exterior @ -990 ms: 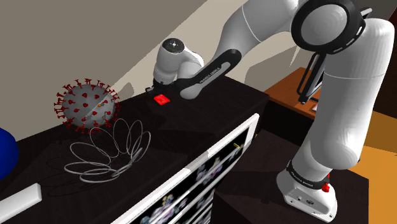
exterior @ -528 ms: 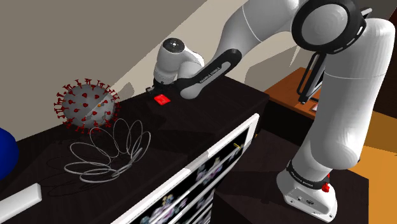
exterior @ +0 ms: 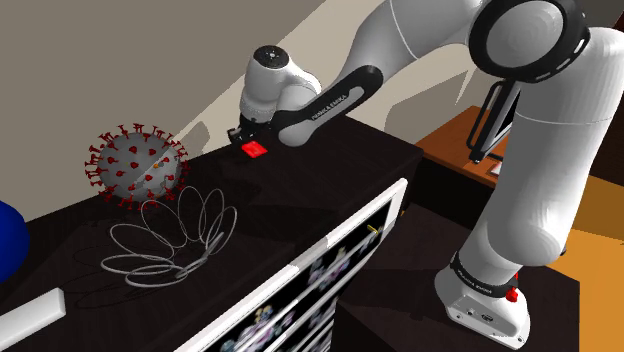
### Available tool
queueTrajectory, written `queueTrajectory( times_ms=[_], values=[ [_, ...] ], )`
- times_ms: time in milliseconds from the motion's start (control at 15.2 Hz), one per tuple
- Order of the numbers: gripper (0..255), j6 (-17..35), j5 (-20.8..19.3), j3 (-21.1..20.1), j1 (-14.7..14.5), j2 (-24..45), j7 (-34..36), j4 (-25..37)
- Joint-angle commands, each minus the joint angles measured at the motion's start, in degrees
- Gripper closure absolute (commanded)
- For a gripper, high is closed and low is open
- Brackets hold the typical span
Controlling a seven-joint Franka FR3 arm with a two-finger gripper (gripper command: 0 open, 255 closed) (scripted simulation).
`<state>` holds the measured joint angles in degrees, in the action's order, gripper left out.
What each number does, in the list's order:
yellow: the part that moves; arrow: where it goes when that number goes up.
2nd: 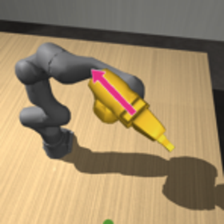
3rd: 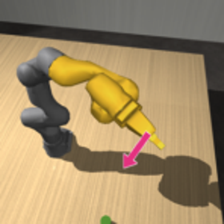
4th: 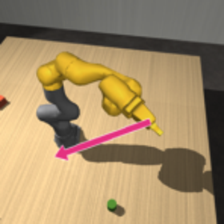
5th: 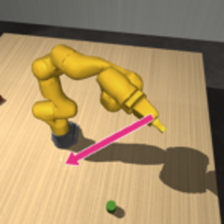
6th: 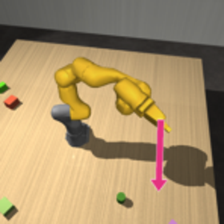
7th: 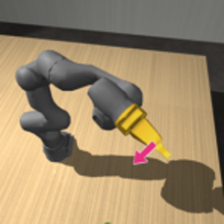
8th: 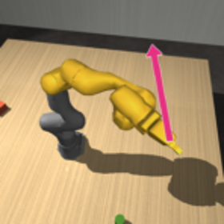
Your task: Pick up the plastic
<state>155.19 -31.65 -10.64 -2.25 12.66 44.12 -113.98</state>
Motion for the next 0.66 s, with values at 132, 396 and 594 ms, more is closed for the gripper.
queueTrajectory(
  times_ms=[132,396,594],
  values=[
    [255,-2.3,2.3,-0.9,0.4,-1.5,-2.2,0.9],
    [255,-4.6,4.6,-1.5,0.8,-2.9,-4.4,2.2],
    [255,-5.3,5.2,-1.7,0.9,-3.2,-4.9,2.5]
  ],
)
